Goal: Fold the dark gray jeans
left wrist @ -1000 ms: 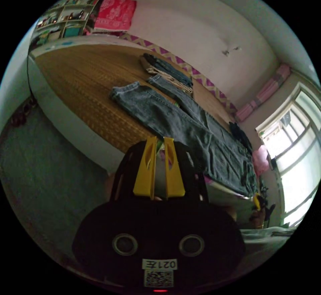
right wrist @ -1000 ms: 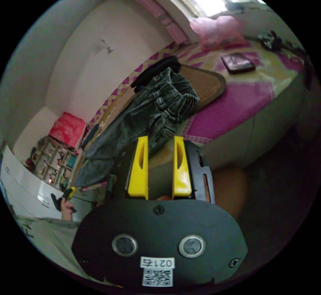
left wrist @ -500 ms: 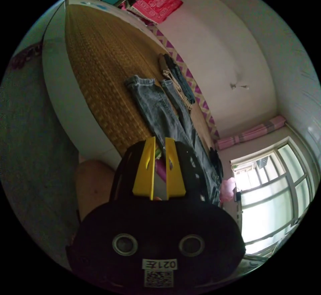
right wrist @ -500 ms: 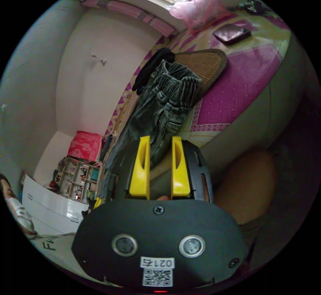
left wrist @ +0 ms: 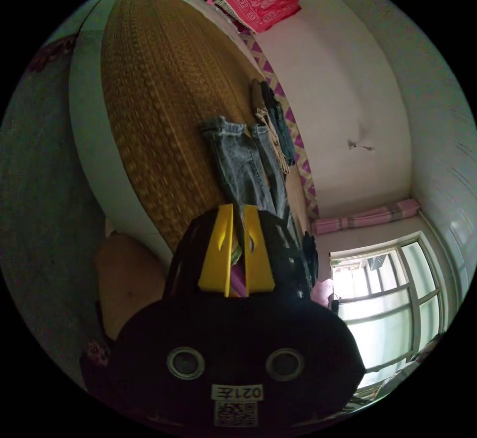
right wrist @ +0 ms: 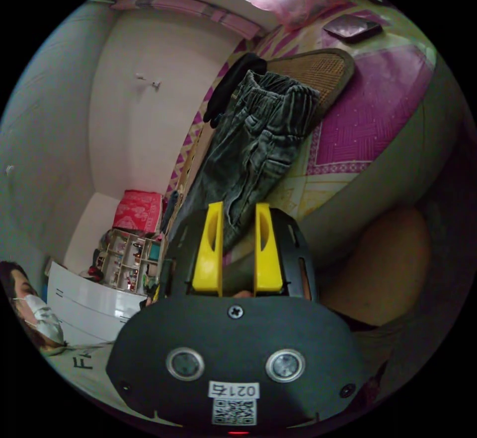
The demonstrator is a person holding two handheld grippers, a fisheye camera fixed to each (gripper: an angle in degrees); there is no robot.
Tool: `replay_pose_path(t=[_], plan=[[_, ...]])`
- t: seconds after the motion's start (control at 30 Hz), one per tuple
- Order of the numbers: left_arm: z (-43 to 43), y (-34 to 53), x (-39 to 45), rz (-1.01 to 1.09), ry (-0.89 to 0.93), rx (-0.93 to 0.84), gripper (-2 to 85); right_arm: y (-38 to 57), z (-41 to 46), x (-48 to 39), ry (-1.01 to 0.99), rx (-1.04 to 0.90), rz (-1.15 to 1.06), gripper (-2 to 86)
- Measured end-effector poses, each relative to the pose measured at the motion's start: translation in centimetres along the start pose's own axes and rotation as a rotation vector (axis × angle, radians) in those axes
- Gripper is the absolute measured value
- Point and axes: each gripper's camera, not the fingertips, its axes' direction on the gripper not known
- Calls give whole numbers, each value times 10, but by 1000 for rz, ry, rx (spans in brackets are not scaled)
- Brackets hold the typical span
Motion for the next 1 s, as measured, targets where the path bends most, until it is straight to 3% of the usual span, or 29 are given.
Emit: replay_pose_path(t=[0.2,0.4,0.5,0.67,0.83,1.0], plan=[[16,-13,18,100,56,0,-9,-19,2,14,-127,35,-12,12],[39,-50,119,366,69,16,-10,-85,18,-29,-229,43,-163,-2],[88,-87,175,454,1,-24,-10,-140,56,-58,-187,33,-246,0],[236,-147,235,503,-214,-99,-8,-242,193,-64,-66,-52,-243,17],[361,-173,212,504,-365,-182,-5,-286,320,-3,25,-125,-165,37],[368,-175,186,530,-181,-144,-6,-268,316,37,37,-58,-215,40]])
